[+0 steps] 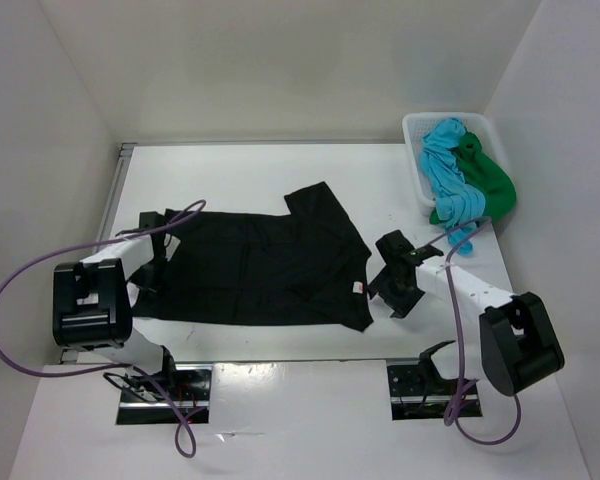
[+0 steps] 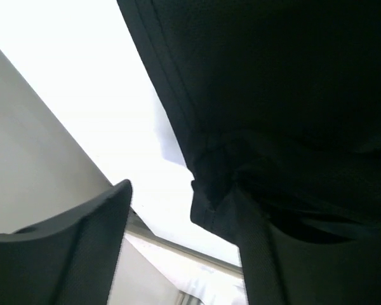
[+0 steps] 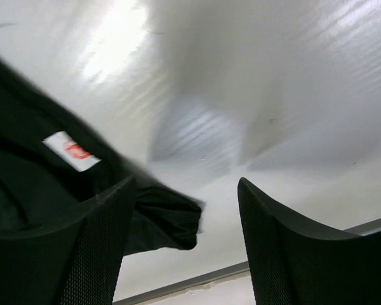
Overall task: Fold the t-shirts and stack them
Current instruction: Fold the flattened tshirt in 1/3 of the way, then grap the side of the flattened tshirt furthest away from the robot with both arms
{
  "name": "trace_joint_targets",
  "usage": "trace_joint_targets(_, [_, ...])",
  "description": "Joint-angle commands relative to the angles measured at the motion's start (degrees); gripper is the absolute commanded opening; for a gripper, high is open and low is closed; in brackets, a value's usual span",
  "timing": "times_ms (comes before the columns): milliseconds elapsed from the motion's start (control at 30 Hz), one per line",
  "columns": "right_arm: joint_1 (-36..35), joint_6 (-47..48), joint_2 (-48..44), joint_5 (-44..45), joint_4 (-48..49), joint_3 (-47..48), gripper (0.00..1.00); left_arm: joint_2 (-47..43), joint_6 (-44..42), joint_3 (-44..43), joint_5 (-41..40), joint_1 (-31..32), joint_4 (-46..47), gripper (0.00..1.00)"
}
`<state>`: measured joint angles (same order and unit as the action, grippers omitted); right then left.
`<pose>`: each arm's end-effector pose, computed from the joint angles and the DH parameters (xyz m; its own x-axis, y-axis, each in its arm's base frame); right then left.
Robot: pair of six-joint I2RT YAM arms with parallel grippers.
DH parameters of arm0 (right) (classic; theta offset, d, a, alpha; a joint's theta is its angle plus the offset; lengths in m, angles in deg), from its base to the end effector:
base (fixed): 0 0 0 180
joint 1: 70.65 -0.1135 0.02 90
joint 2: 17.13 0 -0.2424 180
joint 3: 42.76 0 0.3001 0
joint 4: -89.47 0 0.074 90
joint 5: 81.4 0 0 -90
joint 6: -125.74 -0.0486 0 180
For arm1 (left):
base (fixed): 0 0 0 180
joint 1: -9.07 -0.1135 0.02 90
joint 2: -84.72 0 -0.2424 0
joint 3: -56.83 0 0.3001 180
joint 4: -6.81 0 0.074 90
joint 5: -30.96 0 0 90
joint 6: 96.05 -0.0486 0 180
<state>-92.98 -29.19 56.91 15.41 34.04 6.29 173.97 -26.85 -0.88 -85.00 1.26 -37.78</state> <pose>0.2295 0.0880 0.0992 -0.7117 0.6800 -0.1764 0.6741 0.7317 0.1012 0.2951 0.0620 0.0846 -0.9795 0.1879 -0.0732 0.1302 0.8662 0.4824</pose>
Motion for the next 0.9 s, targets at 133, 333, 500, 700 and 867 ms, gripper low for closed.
trace_joint_targets(133, [0.27, 7.25, -2.15, 8.04, -2.60, 17.57, 0.68, -4.87, 2.60, -7.16, 1.70, -0.01, -8.86, 0.74])
trace_joint_targets(333, [0.27, 29.48, 17.68, 8.05, 1.45, 42.78, 0.70, -6.11, 1.99, -23.42, 2.66, -0.54, -7.48, 0.81])
trace_joint_targets(500, [0.27, 40.66, 41.49, 7.52, -1.09, 72.65, 0.75, 0.72, 2.33, -28.17, 9.77, -0.54, 1.85, 0.81])
trace_joint_targets(700, [-0.26, 44.54, 76.21, 12.26, -16.81, 119.50, 0.75, 16.02, 7.88, -38.55, 20.15, -0.54, 6.59, 0.81])
trace_joint_targets(867, [2.20, 42.87, 81.26, 6.29, -10.17, 123.23, 0.77, 23.93, 11.12, -42.94, 22.25, -1.06, 9.67, 0.81])
